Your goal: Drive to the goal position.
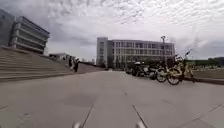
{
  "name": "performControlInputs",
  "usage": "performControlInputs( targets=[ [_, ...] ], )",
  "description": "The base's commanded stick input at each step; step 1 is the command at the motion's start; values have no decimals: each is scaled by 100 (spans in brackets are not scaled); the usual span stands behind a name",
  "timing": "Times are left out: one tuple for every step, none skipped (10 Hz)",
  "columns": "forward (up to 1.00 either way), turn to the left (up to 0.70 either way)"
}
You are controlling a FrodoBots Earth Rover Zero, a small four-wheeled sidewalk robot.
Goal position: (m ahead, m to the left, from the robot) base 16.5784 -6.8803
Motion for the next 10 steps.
performControlInputs(
  targets=[
    [70,0],
    [70,0],
    [70,0],
    [70,0],
    [70,0],
    [70,0],
    [70,0],
    [70,1],
    [70,5],
    [70,11]
  ],
)
